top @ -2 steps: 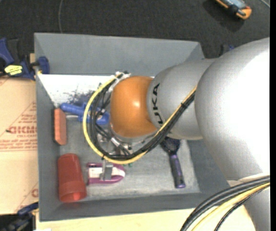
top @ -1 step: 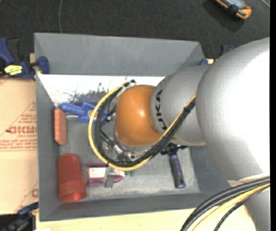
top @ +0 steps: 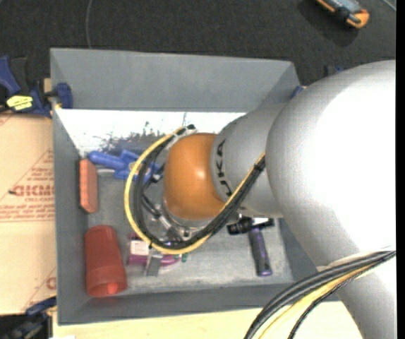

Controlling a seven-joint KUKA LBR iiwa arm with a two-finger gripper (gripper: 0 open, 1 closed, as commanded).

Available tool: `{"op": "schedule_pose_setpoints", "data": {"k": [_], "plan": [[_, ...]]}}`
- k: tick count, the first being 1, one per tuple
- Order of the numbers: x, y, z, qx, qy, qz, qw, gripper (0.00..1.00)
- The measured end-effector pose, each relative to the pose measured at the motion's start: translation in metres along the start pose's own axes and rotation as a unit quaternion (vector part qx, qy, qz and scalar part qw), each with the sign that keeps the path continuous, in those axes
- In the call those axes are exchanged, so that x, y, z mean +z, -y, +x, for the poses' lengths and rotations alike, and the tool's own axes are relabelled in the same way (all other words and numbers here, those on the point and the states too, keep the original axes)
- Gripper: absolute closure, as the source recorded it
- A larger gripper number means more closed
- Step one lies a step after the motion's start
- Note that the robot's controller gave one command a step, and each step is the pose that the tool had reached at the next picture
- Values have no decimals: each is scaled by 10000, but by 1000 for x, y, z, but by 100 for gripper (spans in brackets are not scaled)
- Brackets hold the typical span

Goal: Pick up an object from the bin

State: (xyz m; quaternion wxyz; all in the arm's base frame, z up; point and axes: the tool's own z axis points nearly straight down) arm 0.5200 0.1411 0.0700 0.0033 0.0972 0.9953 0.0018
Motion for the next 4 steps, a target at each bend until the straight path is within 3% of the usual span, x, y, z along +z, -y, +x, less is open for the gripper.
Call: {"op": "schedule_pose_setpoints", "data": {"k": [1,3,4], "plan": [[0,1,12,150,-44,0,9999,100],[-15,2,15,155,-81,18,9998,100],[-47,2,12,148,-37,-4,9999,100]]}}
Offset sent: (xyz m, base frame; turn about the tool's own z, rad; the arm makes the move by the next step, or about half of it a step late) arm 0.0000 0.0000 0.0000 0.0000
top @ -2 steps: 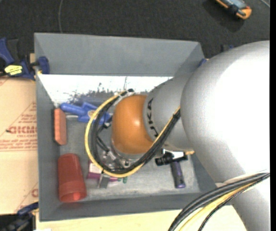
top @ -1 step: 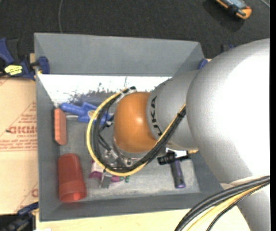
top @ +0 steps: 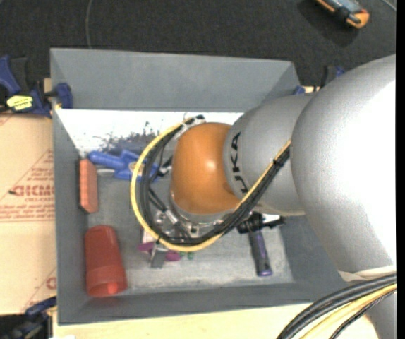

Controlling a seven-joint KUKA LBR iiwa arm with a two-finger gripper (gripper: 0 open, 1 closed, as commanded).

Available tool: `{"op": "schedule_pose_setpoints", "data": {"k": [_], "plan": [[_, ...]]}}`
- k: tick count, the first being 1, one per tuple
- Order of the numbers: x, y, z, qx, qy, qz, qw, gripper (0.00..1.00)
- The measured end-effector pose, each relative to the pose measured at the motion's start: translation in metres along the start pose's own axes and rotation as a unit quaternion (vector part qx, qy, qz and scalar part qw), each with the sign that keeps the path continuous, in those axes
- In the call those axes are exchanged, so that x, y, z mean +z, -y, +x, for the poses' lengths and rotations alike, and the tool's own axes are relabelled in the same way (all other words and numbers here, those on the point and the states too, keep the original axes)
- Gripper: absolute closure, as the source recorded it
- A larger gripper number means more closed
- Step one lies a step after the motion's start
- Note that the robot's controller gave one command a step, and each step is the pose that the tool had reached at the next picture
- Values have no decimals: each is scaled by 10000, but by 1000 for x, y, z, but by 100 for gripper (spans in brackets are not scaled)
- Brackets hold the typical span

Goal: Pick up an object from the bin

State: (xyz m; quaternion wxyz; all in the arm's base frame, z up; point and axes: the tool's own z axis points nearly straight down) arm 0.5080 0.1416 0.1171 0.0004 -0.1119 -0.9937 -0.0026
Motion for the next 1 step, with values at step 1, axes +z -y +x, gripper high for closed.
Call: {"op": "schedule_pose_setpoints", "data": {"k": [1], "plan": [[-21,1,2,-7,-37,18,10000,100]]}}
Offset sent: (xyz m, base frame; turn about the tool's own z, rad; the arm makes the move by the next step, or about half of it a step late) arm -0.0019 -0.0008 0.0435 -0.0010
